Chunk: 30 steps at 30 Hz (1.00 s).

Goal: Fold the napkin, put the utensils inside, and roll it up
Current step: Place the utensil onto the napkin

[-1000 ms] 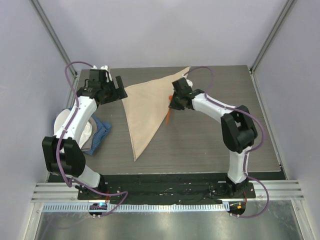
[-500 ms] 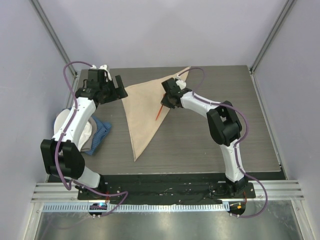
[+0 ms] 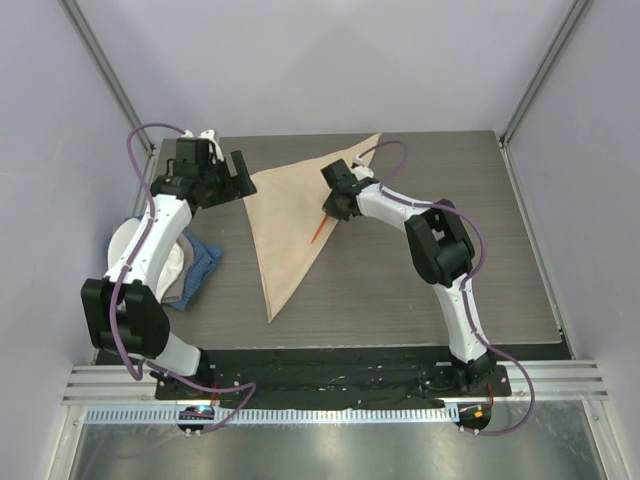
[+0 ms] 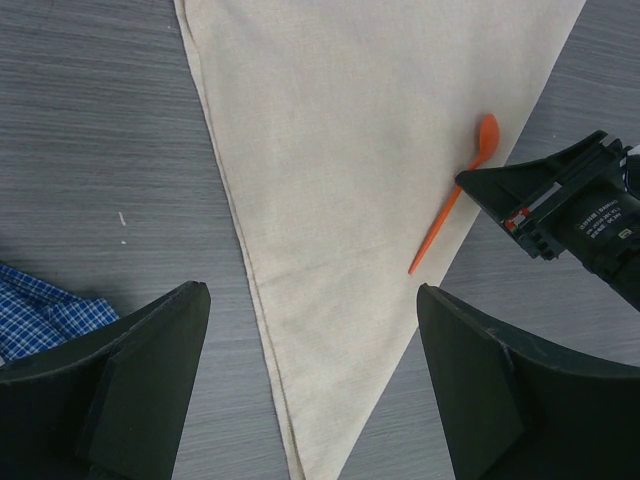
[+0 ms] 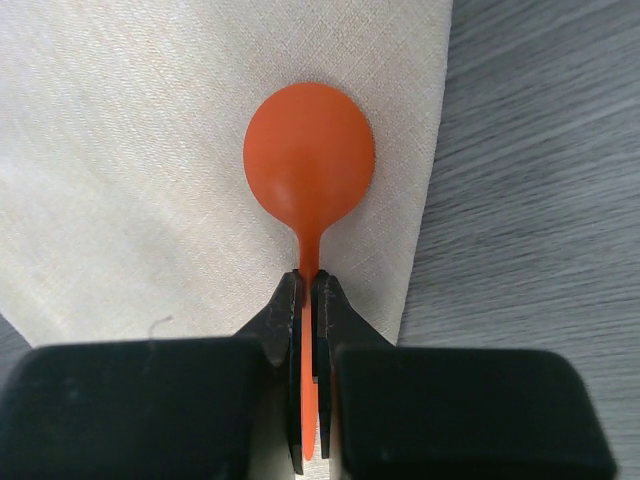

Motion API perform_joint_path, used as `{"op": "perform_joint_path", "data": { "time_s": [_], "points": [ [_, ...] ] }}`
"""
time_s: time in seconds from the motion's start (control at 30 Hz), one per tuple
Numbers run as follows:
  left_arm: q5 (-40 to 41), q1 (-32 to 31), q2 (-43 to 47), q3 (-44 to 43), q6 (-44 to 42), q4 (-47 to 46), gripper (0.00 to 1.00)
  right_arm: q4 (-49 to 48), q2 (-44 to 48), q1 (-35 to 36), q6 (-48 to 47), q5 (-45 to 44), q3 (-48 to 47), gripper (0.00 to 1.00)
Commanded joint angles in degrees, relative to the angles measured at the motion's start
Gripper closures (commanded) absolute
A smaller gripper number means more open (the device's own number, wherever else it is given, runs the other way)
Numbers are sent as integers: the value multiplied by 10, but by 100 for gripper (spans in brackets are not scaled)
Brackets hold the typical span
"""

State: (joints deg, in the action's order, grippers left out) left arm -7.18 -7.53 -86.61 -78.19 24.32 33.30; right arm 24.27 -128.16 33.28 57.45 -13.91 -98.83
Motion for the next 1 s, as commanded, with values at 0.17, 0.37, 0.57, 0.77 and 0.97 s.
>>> {"op": "perform_joint_path", "data": {
  "time_s": [0.17,0.37,0.57,0.77,0.97],
  "points": [
    [-12,-2,17,-4,6,-11,10,2,-2,2,9,-3,-22,80],
    [-12,-2,17,-4,6,-11,10,10,8,2,-2,-6,-26,54],
    [-13,-2,13,-5,6,-10,10,-19,41,1,-54,23,-48,48],
    [-6,-2,14,-4,4,-10,10,-108,84,-57,-110,82,-9,47],
    [-6,-2,8,-3,4,-10,10,-219,81,-160,-139,206,57,47]
  ]
}}
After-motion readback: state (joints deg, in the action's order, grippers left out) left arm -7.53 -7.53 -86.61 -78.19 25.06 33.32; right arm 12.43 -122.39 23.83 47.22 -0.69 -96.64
